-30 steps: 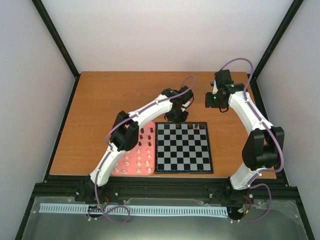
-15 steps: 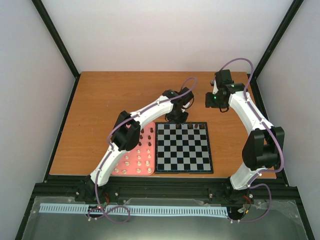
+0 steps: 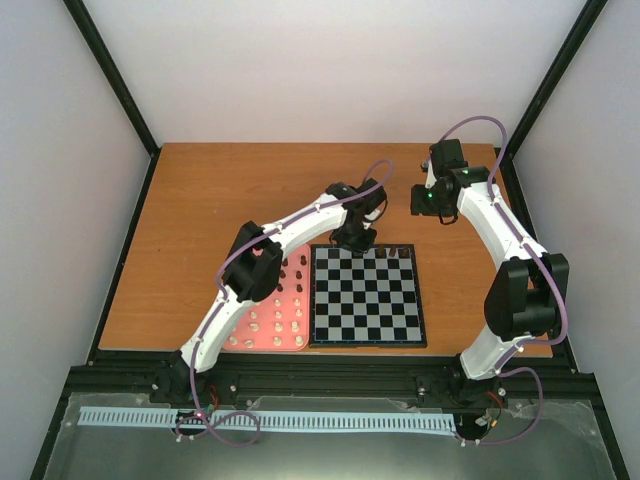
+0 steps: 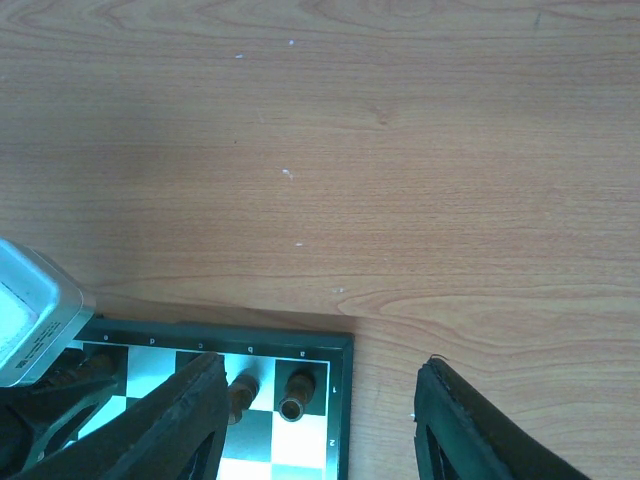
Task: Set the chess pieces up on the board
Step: Place the chess piece on the chessboard, then pick up the chess piece from the storage box.
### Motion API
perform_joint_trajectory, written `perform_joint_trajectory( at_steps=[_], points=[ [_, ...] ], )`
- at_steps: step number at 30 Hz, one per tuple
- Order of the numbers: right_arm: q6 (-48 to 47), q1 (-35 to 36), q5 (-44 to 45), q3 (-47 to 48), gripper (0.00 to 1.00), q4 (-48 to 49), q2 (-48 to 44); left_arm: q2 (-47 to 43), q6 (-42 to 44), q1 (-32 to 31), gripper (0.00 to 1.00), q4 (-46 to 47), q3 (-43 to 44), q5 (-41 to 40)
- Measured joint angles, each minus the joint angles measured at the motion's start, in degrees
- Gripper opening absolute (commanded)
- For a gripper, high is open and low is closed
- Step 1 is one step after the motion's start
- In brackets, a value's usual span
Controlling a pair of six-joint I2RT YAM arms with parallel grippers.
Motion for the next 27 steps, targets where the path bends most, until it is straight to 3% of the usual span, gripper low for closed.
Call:
perform_joint_trajectory(
  at_steps=[17, 22, 27],
  points=[
    [-0.2, 0.0, -1.2, 0.0, 0.51, 0.0, 0.0, 0.0, 1.1, 0.0, 0.81, -2.1, 1.4, -1.8],
    [-0.2, 0.0, -1.3, 0.0, 0.51, 0.0, 0.0, -2.4, 1.2, 0.8, 0.81, -3.1, 3.6, -3.2],
    [-0.2, 0.0, -1.8, 0.0, 0.51, 0.0, 0.0, -10.4, 1.1, 3.4, 0.81, -3.1, 3.8, -5.2]
  ],
)
